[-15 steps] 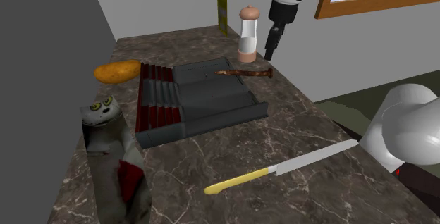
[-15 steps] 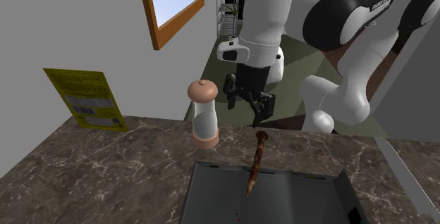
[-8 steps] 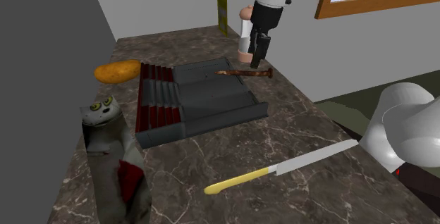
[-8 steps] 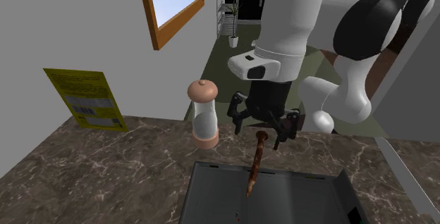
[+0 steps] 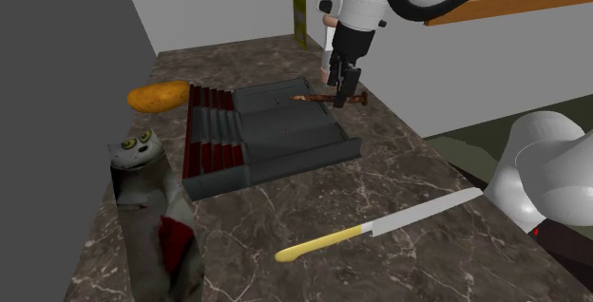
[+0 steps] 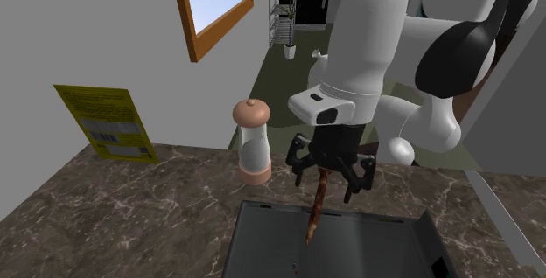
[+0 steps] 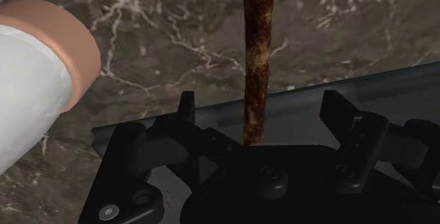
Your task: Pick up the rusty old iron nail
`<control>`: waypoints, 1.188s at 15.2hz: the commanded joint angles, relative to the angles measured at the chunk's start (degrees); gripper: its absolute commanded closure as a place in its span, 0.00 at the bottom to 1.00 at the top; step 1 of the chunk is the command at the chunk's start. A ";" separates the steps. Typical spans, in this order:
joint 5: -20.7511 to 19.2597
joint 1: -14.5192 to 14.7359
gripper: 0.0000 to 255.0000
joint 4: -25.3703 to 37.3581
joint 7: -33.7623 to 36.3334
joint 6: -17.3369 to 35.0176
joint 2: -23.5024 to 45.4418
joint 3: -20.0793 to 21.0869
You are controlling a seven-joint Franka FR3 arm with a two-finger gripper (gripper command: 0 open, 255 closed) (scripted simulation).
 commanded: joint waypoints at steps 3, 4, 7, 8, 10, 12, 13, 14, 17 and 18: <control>0.03 0.00 1.00 -1.01 -0.17 1.29 0.25 -0.06; 0.02 -0.01 1.00 -0.98 -0.18 1.28 0.27 -0.07; 0.03 -0.01 1.00 -0.95 -0.17 1.28 0.29 -0.07; 0.03 -0.01 1.00 -0.95 -0.17 1.27 0.30 -0.06; 0.03 -0.01 1.00 -0.95 -0.17 1.27 0.29 -0.06; 0.02 -0.01 1.00 -1.07 -0.17 1.21 0.11 -0.06; 0.00 -0.01 1.00 -0.35 -0.12 0.42 0.05 -0.06; -0.02 -0.02 1.00 0.38 -0.07 -0.36 -0.01 -0.06; -0.09 -0.03 1.00 2.65 0.06 -2.68 -0.06 -0.07; -0.11 -0.04 1.00 3.42 0.10 -3.44 -0.06 -0.07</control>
